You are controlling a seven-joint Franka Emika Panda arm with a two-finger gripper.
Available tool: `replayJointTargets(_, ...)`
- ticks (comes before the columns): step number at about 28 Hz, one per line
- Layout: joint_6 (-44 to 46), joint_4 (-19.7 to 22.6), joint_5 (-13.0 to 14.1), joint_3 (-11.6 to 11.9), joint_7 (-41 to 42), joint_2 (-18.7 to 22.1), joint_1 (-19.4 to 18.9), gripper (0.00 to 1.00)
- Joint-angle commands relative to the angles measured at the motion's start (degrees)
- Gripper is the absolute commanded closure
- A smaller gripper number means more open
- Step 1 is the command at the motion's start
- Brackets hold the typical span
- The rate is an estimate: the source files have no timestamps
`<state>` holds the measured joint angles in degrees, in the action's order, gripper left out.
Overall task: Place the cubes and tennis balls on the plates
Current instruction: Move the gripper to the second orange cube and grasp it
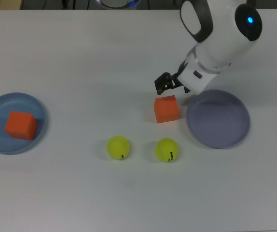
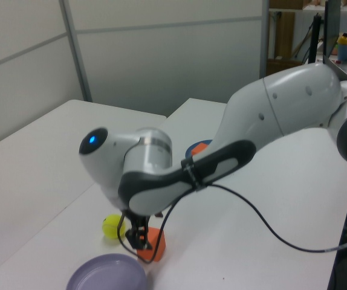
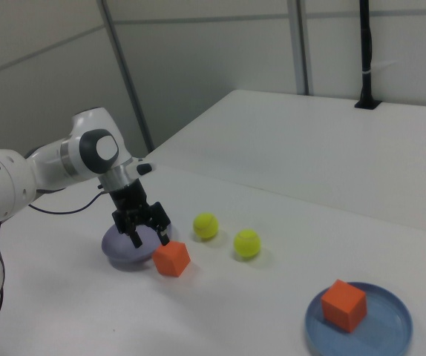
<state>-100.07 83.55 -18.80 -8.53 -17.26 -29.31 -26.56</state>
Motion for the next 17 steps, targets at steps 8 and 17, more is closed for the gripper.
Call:
replayJointTargets(8,-5.9,0.8,-5.5,1.3,-0.4,-2.7,-0.6,0.0)
replayJointTargets(17,-7.8,0.9,-7.9,1.5,-0.5,-5.1,0.5,0.0)
